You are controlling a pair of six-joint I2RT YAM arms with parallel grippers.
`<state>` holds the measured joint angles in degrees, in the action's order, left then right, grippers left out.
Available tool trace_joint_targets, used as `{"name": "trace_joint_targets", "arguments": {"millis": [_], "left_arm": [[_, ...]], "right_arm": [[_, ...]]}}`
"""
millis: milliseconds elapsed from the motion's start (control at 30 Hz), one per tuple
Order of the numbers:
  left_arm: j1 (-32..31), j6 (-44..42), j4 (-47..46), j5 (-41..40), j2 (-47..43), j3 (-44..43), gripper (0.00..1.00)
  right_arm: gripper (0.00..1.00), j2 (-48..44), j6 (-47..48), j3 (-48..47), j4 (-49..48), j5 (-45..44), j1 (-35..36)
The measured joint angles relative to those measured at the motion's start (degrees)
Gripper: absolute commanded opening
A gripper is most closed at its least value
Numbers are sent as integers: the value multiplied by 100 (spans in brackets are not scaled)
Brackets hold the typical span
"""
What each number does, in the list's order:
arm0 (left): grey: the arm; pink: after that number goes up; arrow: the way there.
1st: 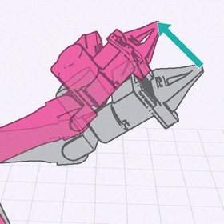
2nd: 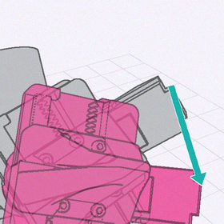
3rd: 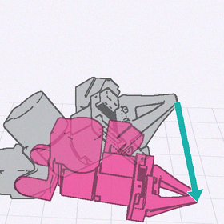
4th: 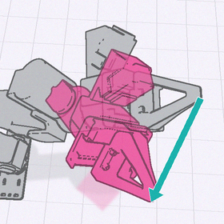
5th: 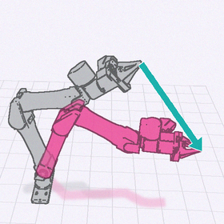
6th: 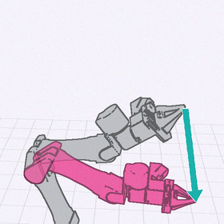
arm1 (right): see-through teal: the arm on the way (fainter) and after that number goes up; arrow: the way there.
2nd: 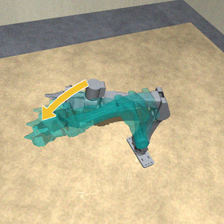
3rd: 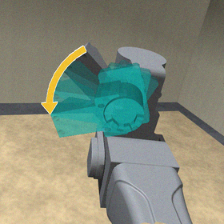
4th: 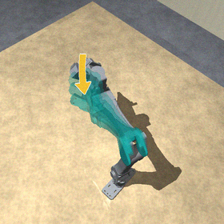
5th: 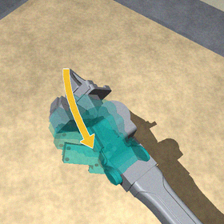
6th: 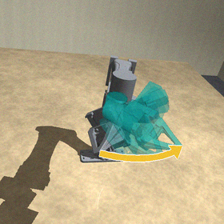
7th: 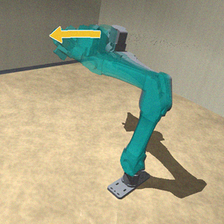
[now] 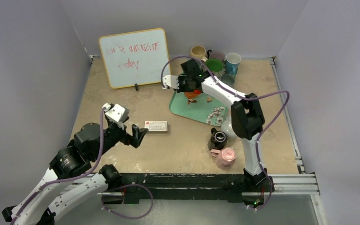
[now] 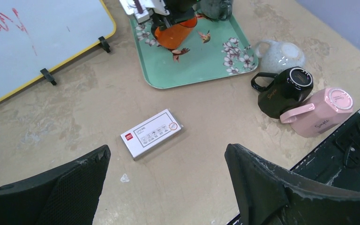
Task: Turn the mug right side up
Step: Place the cup on the tray.
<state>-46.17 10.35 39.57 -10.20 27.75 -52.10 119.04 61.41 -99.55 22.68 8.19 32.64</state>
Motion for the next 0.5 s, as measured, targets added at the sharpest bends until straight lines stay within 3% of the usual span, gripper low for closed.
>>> {"name": "trace_joint_targets", "arguments": {"millis": [133, 500], "left_arm": [[2, -11, 35, -68, -85, 35, 92], [11, -11, 46, -144, -127, 46, 92]], "right_arm": [[4, 651, 111, -852, 208, -407, 92], [39, 1088, 168, -1373, 319, -1073, 260]]}}
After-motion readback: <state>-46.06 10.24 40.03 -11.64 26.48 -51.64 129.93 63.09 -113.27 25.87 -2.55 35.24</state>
